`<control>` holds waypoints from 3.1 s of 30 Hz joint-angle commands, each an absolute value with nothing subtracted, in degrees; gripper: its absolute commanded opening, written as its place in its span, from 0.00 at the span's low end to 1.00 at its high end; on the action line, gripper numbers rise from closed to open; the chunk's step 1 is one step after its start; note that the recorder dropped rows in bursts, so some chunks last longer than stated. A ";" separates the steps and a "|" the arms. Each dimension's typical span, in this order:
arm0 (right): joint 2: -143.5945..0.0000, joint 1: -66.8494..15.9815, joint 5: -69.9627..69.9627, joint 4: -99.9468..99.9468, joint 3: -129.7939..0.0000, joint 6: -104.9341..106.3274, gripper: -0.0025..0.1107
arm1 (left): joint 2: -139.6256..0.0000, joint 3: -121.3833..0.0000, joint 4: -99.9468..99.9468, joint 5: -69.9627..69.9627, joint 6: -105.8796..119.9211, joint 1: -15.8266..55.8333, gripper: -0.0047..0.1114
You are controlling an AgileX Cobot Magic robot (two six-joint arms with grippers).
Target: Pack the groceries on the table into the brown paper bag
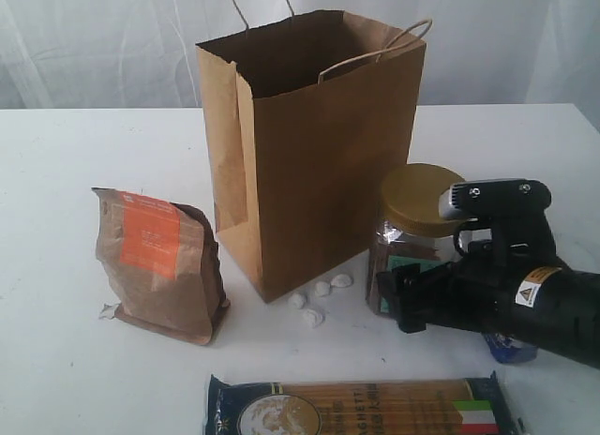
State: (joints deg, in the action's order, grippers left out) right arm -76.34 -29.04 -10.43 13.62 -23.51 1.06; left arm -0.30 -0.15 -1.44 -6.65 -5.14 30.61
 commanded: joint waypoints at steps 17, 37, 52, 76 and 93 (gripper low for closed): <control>-68.91 -18.80 -9.18 14.55 -23.35 7.41 0.82 | 0.00 0.00 -1.73 -6.70 -5.14 30.35 0.04; -76.93 -29.17 -9.50 16.67 -26.43 7.46 0.82 | 0.00 0.00 -1.73 -6.70 -5.14 30.35 0.04; -87.41 -32.02 -19.10 21.13 -29.29 7.27 0.76 | 0.00 0.00 -1.73 -6.70 -5.14 30.35 0.04; -81.10 -17.32 -24.59 24.55 -27.30 16.41 0.76 | 0.00 0.00 -1.73 -6.70 -5.14 30.35 0.04; -68.94 -14.26 -10.15 22.86 -31.21 17.97 0.76 | 0.00 0.00 -1.73 -6.70 -5.14 30.35 0.04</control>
State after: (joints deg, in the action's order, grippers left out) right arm -73.95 -12.25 -13.89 23.72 -29.56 17.76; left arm -0.30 -0.15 -1.44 -6.65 -5.14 30.61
